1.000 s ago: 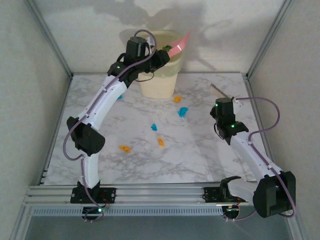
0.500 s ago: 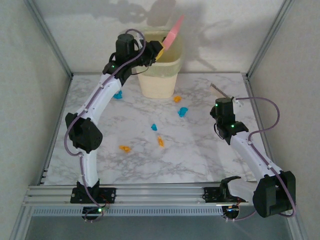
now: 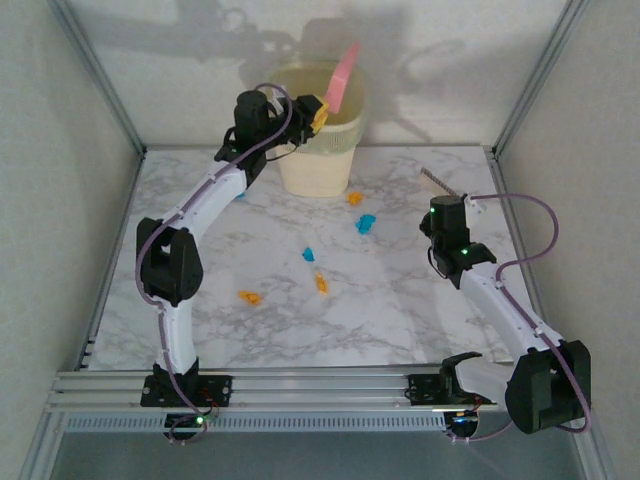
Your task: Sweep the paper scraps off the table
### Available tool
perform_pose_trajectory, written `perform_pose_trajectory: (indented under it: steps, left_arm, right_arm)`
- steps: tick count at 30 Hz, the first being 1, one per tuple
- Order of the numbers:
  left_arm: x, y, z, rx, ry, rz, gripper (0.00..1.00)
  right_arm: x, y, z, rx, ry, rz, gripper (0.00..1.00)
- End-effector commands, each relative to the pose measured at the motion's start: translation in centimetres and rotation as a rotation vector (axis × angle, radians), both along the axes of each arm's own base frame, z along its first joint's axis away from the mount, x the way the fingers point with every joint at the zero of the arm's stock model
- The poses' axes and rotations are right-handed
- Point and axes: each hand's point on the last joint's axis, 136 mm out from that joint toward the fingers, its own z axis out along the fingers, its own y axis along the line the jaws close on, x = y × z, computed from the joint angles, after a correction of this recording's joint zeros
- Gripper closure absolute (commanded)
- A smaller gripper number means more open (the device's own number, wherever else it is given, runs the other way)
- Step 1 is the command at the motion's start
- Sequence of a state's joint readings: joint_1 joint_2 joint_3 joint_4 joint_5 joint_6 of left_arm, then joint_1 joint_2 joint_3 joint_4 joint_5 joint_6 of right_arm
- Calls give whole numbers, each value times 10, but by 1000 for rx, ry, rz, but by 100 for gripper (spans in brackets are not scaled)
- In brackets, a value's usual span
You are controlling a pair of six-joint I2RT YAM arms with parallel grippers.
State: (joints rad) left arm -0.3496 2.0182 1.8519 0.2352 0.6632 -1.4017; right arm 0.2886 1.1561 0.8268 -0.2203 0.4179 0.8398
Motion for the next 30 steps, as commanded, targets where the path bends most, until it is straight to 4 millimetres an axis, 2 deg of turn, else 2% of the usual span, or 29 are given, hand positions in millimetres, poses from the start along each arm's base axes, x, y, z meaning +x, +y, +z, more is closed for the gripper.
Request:
perform_pose_trajectory:
  steps: [1, 10, 17, 30]
  left_arm:
    - [-20, 14, 66, -129, -147, -8, 100]
    - [-20, 29, 69, -319, -149, 28, 100]
    - [-24, 31, 72, -436, -160, 28, 100]
    - [-29, 28, 64, -387, -164, 41, 100]
  right_arm:
    - [9, 2, 15, -14, -56, -3, 100]
    - [10, 5, 15, -25, -52, 1, 100]
    - [11, 7, 15, -34, -50, 6, 100]
    - [12, 8, 15, -48, -44, 7, 100]
